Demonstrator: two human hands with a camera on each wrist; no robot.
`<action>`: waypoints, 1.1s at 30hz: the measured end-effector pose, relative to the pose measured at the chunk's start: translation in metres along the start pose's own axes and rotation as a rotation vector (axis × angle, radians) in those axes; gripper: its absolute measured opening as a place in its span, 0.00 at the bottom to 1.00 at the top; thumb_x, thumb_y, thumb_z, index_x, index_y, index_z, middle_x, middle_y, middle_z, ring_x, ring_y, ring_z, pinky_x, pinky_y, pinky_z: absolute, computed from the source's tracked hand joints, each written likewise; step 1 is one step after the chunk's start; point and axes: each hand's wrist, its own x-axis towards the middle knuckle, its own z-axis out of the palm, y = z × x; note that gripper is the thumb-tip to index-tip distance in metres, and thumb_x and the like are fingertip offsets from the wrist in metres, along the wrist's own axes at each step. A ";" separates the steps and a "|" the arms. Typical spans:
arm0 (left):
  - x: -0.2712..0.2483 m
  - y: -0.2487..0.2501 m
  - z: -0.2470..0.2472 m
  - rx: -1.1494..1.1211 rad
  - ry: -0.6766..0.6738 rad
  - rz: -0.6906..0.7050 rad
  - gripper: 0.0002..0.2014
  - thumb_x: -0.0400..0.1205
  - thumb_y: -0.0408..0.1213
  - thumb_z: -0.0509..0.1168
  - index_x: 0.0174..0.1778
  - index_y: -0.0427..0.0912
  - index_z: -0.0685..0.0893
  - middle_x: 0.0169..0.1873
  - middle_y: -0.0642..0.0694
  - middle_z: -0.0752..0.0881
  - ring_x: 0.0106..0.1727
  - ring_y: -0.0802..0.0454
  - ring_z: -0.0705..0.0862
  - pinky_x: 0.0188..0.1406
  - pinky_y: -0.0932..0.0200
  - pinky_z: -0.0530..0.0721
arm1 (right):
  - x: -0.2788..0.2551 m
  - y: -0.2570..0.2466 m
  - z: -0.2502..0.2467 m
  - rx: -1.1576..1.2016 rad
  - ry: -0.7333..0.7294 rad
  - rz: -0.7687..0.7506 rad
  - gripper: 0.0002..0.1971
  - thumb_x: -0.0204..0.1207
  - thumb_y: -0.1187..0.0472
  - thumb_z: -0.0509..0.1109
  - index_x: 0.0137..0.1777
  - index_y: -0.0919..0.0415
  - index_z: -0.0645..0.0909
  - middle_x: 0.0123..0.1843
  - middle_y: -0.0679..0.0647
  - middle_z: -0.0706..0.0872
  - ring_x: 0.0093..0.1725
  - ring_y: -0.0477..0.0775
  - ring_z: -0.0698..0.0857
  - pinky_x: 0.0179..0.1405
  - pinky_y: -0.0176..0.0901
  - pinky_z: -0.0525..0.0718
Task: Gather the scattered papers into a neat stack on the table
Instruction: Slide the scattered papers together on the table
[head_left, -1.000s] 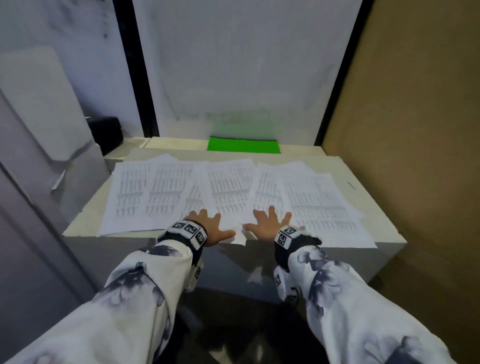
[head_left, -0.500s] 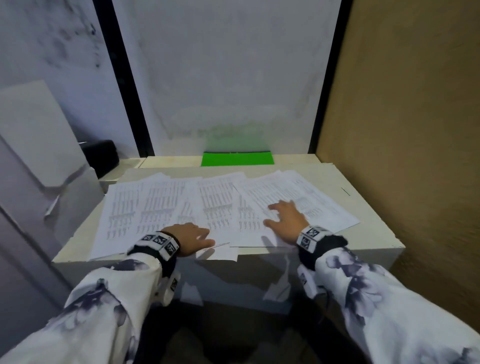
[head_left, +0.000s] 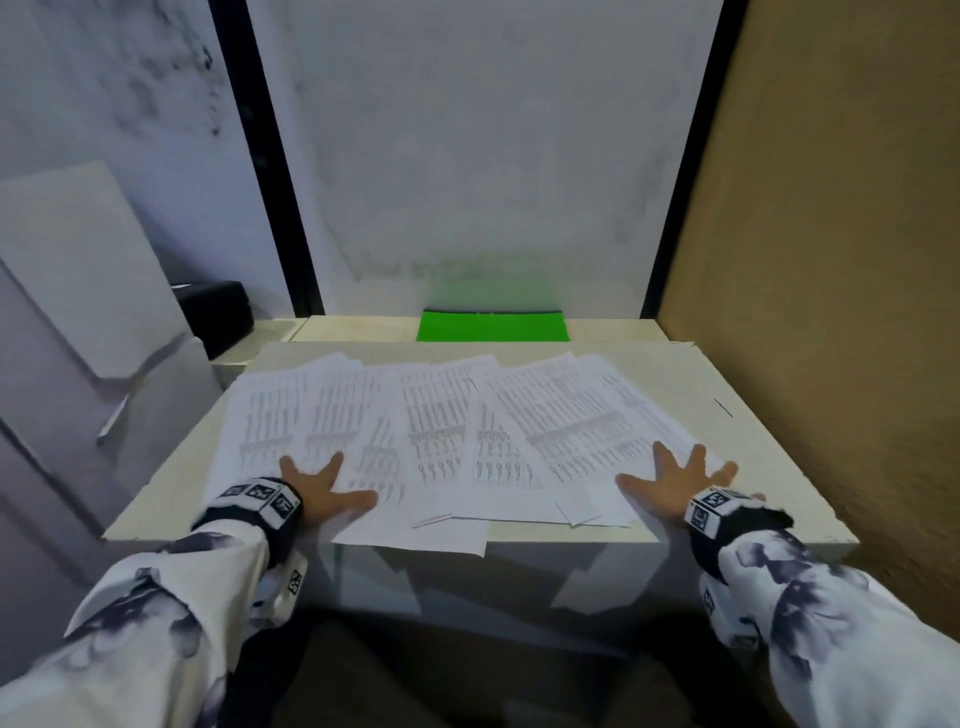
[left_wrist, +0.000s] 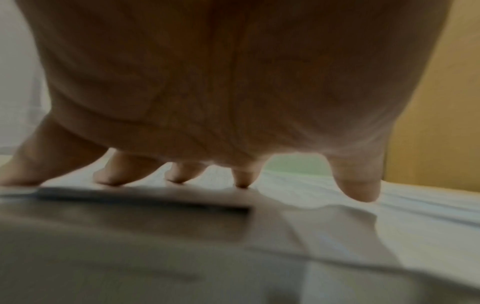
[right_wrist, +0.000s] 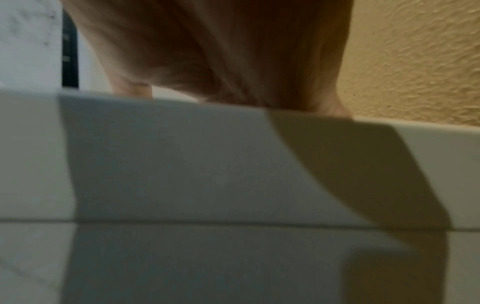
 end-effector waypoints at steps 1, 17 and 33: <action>-0.009 0.012 -0.003 0.015 -0.018 0.017 0.55 0.67 0.84 0.52 0.85 0.66 0.36 0.86 0.31 0.31 0.86 0.22 0.51 0.84 0.25 0.53 | -0.005 -0.007 -0.002 -0.004 -0.020 -0.002 0.53 0.66 0.15 0.51 0.90 0.36 0.45 0.95 0.57 0.38 0.90 0.81 0.39 0.82 0.88 0.47; 0.011 -0.020 -0.025 -0.194 0.110 -0.079 0.61 0.63 0.81 0.54 0.89 0.52 0.45 0.87 0.32 0.57 0.84 0.29 0.64 0.82 0.34 0.64 | -0.011 -0.021 -0.007 0.066 0.061 -0.003 0.53 0.64 0.15 0.55 0.85 0.46 0.63 0.83 0.62 0.68 0.81 0.71 0.67 0.78 0.69 0.68; 0.003 0.023 0.004 -0.082 0.053 0.063 0.49 0.74 0.74 0.59 0.88 0.59 0.48 0.88 0.34 0.42 0.86 0.23 0.44 0.83 0.26 0.53 | -0.044 -0.080 0.015 0.003 0.066 -0.229 0.42 0.72 0.25 0.56 0.80 0.49 0.66 0.83 0.55 0.67 0.82 0.68 0.65 0.73 0.73 0.71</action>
